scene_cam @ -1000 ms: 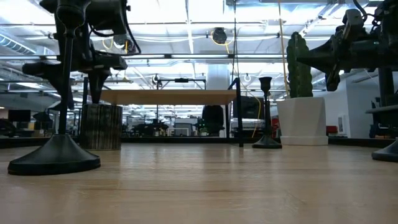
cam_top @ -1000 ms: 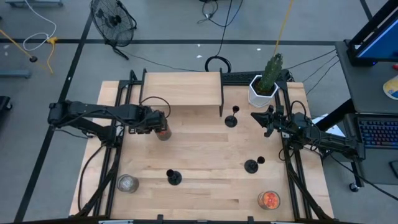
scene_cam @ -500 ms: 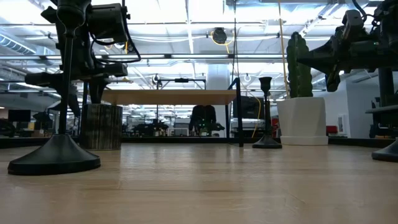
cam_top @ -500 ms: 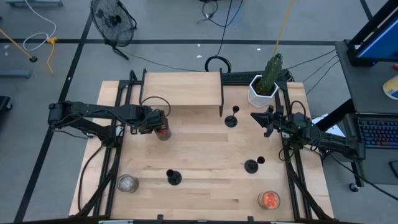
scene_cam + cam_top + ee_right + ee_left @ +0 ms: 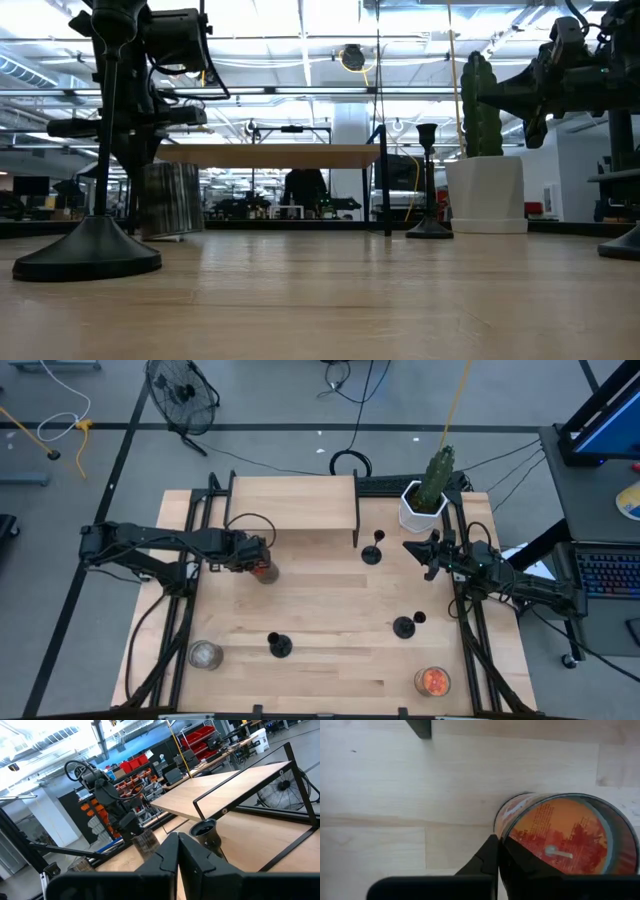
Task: Pick & Place candle stick holders
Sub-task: Put the top silver scented candle on the shelf
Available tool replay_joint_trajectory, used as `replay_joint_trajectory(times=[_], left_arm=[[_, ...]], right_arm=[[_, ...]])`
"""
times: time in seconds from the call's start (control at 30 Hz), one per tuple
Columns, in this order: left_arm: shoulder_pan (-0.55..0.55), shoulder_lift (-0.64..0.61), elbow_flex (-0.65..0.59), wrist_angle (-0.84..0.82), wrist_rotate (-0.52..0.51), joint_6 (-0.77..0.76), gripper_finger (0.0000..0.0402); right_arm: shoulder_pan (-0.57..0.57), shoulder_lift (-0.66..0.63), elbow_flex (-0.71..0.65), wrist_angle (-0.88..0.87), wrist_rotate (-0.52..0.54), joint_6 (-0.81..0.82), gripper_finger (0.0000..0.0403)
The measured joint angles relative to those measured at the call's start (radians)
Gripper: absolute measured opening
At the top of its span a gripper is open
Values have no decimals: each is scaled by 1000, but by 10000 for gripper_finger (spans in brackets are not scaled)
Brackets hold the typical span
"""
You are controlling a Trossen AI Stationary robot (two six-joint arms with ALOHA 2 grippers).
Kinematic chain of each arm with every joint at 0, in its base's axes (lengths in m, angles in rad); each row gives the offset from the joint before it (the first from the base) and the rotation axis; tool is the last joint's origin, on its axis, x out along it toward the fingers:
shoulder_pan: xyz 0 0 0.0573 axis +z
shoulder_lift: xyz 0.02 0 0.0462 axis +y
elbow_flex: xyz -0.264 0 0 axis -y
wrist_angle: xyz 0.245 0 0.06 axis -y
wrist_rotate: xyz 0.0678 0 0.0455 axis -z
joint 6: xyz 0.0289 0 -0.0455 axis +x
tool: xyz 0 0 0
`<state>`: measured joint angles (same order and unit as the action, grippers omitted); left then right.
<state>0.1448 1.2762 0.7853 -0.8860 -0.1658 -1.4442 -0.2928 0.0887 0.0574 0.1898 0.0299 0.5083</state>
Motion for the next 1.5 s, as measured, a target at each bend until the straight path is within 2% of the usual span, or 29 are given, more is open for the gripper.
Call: replay_joint_trajectory(times=[0.27,0.57,0.7,1.07,1.37,1.5], left_arm=[[0,-4,-1,0,17,54,4],[-24,-7,12,5,141,174,2],[-31,-6,61,-5,211,264,2],[-19,-8,254,-131,198,423,1],[-20,-8,386,-149,188,475,0],[-22,-8,433,-147,188,470,0]], right_arm=[[0,0,0,0,0,0,4],[0,0,0,28,-3,68,4],[0,0,0,30,-2,82,4],[0,1,0,101,-8,90,4],[0,25,0,105,-57,172,4],[0,68,0,186,-57,169,4]])
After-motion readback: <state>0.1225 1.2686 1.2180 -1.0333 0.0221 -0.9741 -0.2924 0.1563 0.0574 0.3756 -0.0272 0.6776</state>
